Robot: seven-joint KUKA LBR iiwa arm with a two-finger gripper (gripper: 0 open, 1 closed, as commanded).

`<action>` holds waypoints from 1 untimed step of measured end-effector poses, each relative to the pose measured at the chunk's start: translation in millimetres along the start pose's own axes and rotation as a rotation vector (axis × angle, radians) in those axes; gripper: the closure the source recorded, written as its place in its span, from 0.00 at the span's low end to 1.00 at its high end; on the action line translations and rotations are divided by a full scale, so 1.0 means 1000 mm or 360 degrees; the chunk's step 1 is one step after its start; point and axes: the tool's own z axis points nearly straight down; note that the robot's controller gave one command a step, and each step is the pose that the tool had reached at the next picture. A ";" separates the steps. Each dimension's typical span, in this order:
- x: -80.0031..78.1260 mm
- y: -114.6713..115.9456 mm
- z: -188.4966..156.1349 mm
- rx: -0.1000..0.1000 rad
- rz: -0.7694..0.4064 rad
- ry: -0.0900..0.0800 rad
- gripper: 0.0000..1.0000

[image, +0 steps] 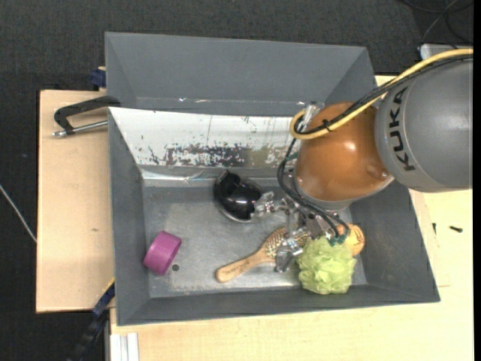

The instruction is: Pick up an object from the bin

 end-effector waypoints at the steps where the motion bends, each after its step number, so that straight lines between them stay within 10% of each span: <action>1: 0.005 -0.037 0.009 0.0002 0.0004 0.0002 0.00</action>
Offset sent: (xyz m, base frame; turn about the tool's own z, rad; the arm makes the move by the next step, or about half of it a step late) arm -0.0011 -0.0555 -0.0517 0.1191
